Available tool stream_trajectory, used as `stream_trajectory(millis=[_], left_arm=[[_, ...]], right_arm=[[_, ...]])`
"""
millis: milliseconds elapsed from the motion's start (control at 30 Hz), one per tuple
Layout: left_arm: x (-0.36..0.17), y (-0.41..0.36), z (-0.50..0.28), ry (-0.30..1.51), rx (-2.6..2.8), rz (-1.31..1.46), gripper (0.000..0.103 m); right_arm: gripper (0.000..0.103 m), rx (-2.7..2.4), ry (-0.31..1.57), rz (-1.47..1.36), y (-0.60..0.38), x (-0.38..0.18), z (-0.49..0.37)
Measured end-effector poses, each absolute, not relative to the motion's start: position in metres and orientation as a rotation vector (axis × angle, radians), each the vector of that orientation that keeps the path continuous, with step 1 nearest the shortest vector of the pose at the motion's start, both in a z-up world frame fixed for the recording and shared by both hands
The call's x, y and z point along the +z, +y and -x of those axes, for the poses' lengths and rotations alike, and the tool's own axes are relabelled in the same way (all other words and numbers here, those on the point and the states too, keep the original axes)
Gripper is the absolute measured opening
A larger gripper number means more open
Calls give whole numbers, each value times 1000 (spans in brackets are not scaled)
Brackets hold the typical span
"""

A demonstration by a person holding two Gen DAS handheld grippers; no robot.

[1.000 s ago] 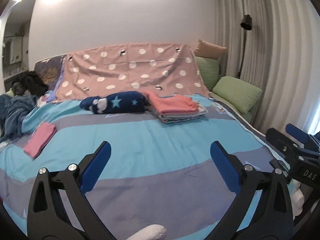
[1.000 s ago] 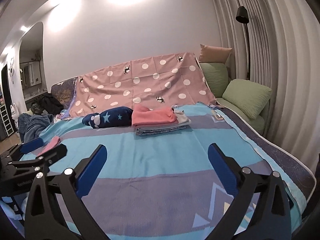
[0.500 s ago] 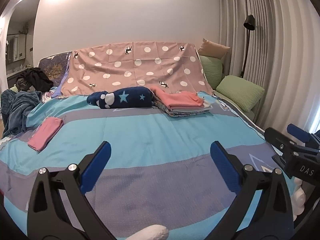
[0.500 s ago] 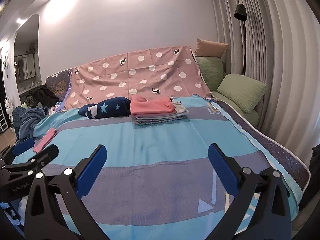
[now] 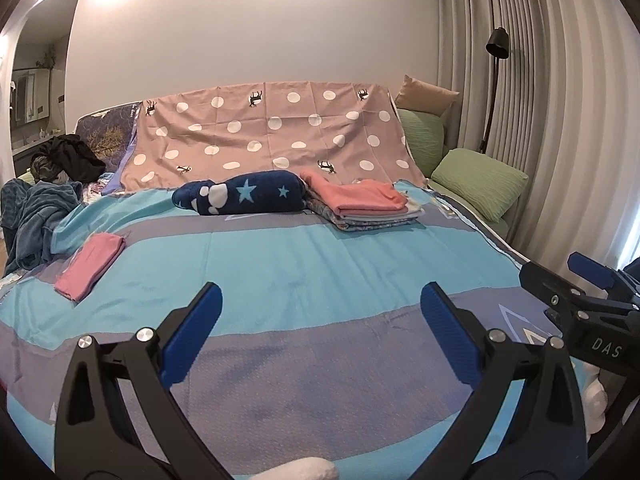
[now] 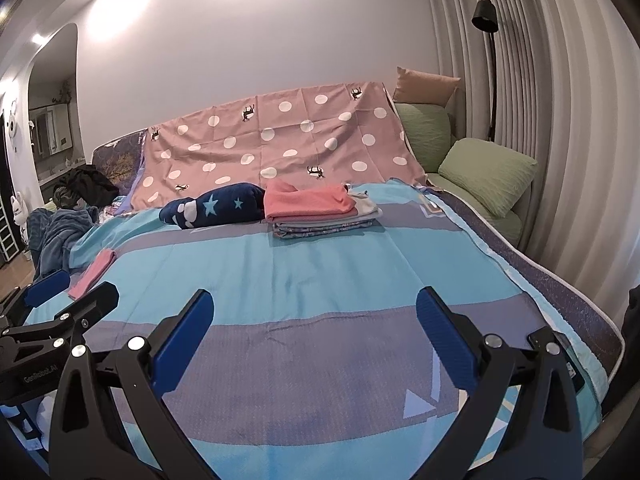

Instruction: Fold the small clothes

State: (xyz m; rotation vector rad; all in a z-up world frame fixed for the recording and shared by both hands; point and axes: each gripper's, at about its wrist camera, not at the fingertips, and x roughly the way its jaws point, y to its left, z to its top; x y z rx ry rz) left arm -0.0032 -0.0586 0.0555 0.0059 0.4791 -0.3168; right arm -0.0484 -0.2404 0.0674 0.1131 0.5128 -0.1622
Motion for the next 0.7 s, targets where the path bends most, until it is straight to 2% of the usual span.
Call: stream_trajectory(millis=[700], left_arm=[[49, -66, 0, 497, -330, -16, 101]], right_arm=[[101, -160, 526, -138, -245, 64, 48]])
